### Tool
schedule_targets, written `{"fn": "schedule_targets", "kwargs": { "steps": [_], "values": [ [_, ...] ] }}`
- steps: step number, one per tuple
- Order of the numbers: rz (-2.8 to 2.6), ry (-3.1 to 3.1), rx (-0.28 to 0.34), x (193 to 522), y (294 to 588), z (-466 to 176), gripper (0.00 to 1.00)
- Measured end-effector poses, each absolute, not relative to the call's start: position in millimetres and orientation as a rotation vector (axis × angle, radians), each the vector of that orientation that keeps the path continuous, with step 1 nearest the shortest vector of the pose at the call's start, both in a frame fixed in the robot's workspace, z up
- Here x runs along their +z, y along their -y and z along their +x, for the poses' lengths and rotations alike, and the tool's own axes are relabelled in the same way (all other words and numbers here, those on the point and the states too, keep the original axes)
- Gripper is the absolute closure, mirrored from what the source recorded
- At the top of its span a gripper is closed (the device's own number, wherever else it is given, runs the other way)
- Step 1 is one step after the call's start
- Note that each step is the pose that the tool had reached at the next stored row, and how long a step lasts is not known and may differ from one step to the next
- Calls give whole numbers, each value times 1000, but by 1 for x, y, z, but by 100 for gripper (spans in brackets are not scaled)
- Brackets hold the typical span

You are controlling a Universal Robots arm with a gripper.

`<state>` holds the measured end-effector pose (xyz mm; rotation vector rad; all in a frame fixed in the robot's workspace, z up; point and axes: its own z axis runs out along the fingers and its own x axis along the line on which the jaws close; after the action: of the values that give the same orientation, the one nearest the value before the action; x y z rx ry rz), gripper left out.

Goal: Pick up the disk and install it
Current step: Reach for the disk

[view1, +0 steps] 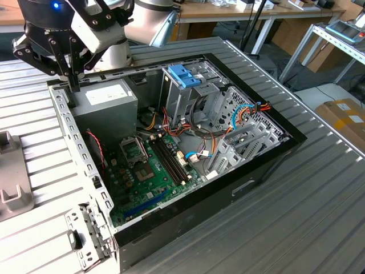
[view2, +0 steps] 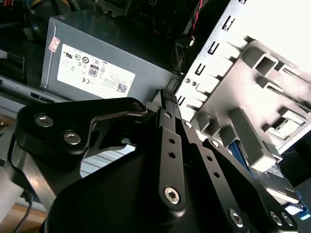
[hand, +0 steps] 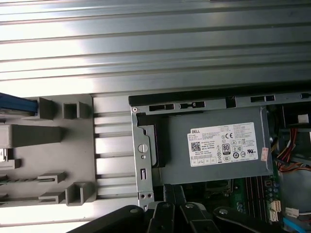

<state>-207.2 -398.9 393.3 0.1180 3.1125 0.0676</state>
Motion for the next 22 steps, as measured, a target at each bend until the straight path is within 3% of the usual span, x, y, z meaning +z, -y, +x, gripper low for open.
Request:
{"fn": "schedule_targets", "kwargs": {
  "steps": [22],
  "values": [
    [118, -3113, 68, 393, 399, -220, 90]
  ]
}}
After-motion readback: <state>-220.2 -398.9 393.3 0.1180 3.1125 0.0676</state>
